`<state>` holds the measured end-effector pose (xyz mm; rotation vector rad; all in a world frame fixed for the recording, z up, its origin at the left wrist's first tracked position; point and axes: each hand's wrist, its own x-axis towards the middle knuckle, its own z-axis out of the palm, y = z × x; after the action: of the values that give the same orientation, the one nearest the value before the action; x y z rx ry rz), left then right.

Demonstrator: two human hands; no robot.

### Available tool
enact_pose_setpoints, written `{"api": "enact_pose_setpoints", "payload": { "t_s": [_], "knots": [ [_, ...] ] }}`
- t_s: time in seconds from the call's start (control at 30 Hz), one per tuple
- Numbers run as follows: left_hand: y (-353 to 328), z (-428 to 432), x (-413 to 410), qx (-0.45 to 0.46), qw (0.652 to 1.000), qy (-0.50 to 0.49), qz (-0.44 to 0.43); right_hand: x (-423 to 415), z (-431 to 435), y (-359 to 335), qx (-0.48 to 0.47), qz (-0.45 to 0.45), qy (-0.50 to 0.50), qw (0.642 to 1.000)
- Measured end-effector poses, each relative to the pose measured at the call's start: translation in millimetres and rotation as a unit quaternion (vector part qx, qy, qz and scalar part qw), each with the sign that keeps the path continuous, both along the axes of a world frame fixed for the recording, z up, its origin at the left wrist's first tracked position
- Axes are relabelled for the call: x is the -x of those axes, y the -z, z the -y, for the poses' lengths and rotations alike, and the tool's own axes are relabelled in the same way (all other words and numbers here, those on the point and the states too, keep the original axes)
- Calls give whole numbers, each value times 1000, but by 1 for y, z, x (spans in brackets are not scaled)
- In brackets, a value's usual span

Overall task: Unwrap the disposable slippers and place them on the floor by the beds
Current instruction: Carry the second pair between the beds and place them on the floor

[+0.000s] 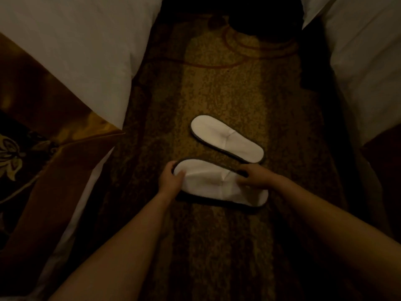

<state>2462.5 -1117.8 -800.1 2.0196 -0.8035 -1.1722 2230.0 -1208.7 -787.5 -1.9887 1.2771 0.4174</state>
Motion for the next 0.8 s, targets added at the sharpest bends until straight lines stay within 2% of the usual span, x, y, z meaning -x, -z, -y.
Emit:
{"api": "enact_pose_setpoints", "payload": {
  "t_s": [0.07, 0.13, 0.3, 0.57, 0.67, 0.8],
  "knots": [
    [5, 0, 6, -41, 999, -19, 26, -3, -7, 8, 71, -42, -39, 996],
    [10, 1, 11, -70, 996, -23, 50, -6, -22, 21, 84, -73, -94, 989],
    [21, -1, 14, -109, 980, 52, 160, -4, -46, 44, 185, -91, -135, 969],
    [31, -2, 17, -112, 962, 124, 216, 14, -52, 48, 184, -57, -116, 974],
    [31, 0, 16, -111, 959, 122, 232, 13, -45, 42, 180, -25, -56, 982],
    [21, 27, 15, -50, 959, 115, 254, 11, -15, 30, 278, -6, 67, 958]
  ]
}}
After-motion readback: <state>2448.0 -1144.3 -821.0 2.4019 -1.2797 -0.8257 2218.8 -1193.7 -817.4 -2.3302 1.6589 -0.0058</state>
